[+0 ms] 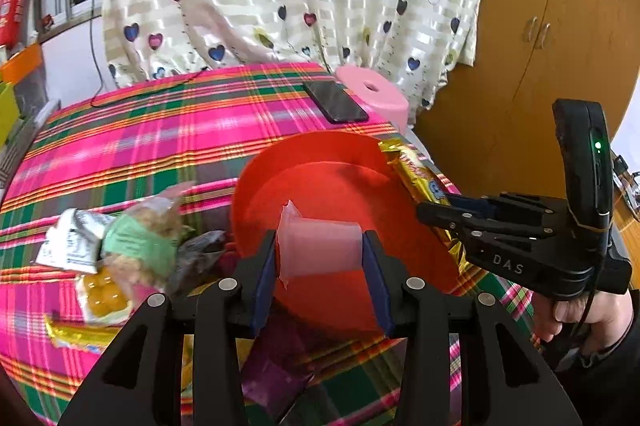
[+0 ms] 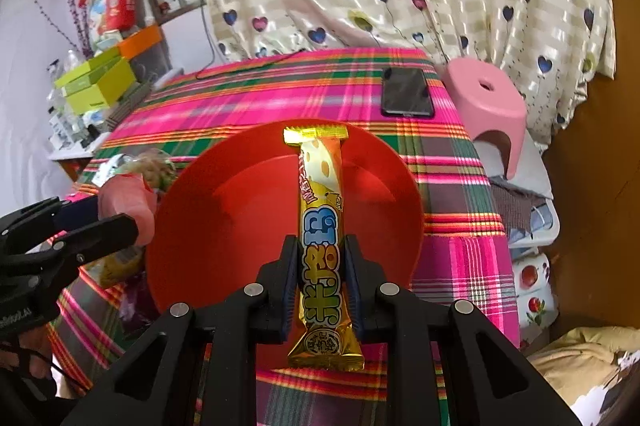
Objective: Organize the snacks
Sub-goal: 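Lower the wafer bar and pink cup into the red basket with both tools and release, then withdraw both tools from the basket toward the remaining snacks, then grasp the purple packet with the right tool while the left tool grasps the yellow chip bag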
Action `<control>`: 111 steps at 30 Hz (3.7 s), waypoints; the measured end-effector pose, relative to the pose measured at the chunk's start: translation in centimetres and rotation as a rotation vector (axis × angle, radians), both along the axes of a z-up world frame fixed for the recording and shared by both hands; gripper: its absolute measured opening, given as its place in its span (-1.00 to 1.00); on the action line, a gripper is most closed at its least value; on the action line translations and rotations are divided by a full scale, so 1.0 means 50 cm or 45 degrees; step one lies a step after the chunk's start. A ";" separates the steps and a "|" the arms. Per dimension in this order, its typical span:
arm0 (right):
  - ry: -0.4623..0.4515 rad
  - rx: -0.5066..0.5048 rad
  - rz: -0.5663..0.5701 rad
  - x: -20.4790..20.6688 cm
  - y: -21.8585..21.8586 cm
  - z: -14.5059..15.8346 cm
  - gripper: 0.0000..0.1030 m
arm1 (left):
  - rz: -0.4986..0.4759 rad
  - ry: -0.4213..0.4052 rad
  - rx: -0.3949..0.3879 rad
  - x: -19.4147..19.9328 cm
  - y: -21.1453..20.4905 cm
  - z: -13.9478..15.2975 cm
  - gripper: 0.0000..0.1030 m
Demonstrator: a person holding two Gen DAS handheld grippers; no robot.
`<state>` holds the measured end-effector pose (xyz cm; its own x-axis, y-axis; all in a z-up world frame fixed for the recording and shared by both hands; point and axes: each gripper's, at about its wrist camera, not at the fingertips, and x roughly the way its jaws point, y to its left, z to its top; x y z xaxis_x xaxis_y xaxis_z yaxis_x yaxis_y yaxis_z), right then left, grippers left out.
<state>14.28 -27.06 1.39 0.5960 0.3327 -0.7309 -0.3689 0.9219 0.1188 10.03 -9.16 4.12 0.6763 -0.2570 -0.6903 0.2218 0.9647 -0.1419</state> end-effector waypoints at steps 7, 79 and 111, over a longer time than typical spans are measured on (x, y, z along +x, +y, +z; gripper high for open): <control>0.045 -0.021 -0.036 0.033 -0.007 -0.027 -0.62 | -0.049 0.068 0.003 0.032 -0.026 -0.035 -0.18; -0.036 -0.016 0.200 -0.162 0.118 0.049 -0.05 | 0.224 0.083 -0.104 -0.157 0.177 -0.048 -0.17; 0.122 -0.161 0.476 -0.153 0.319 -0.090 0.03 | 0.309 0.062 -0.193 -0.196 0.293 -0.075 -0.13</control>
